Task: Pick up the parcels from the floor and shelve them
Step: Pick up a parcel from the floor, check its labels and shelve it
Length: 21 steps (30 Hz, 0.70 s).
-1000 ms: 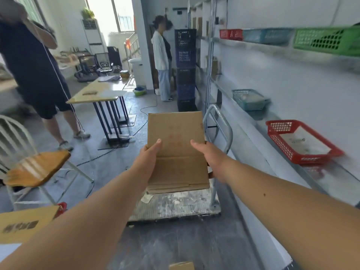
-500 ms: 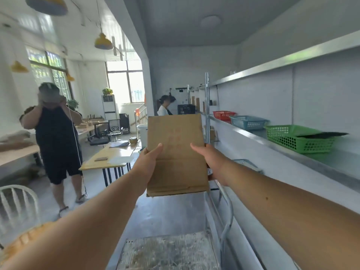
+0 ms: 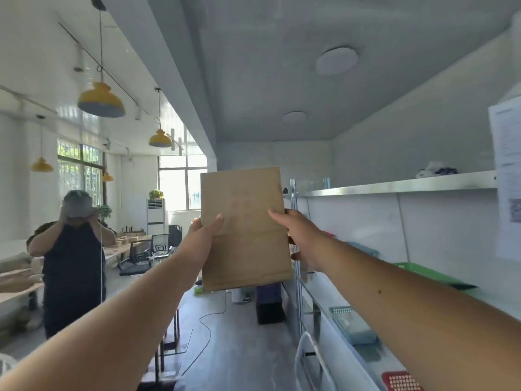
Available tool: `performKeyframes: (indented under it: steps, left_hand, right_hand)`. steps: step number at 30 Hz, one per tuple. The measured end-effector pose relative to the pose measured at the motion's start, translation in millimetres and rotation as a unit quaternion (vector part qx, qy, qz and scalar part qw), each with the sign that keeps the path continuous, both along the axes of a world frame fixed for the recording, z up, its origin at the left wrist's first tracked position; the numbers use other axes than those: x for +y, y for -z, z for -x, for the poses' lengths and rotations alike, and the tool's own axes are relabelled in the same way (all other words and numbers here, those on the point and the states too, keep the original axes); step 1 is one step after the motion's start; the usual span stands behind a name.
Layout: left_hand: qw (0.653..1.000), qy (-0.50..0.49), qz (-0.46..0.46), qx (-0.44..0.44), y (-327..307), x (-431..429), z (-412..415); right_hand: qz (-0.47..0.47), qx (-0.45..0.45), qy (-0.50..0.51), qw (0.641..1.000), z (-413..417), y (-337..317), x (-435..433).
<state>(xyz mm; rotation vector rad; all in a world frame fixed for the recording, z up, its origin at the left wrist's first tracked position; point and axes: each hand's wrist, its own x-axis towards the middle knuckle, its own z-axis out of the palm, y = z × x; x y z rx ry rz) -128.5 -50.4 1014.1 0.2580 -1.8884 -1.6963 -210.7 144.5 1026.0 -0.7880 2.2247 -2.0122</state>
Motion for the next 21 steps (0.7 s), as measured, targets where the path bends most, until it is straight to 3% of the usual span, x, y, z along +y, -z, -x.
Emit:
performKeyframes:
  steps: [6, 11, 21]
  left_hand:
    - [1.000, 0.000, 0.009, 0.028, -48.5, -3.2, -12.9]
    - [0.998, -0.003, 0.030, 0.050, -80.3, 4.4, -27.9]
    - [0.998, 0.060, -0.012, 0.014, -87.0, 11.6, -53.5]
  right_hand:
    - [-0.010, 0.041, 0.018, 0.999, -14.1, -44.7, 10.4]
    - [0.002, 0.017, 0.035, 0.999, -29.2, -68.3, 16.0]
    - [0.041, -0.022, -0.020, 0.999, -49.4, -70.7, 40.4]
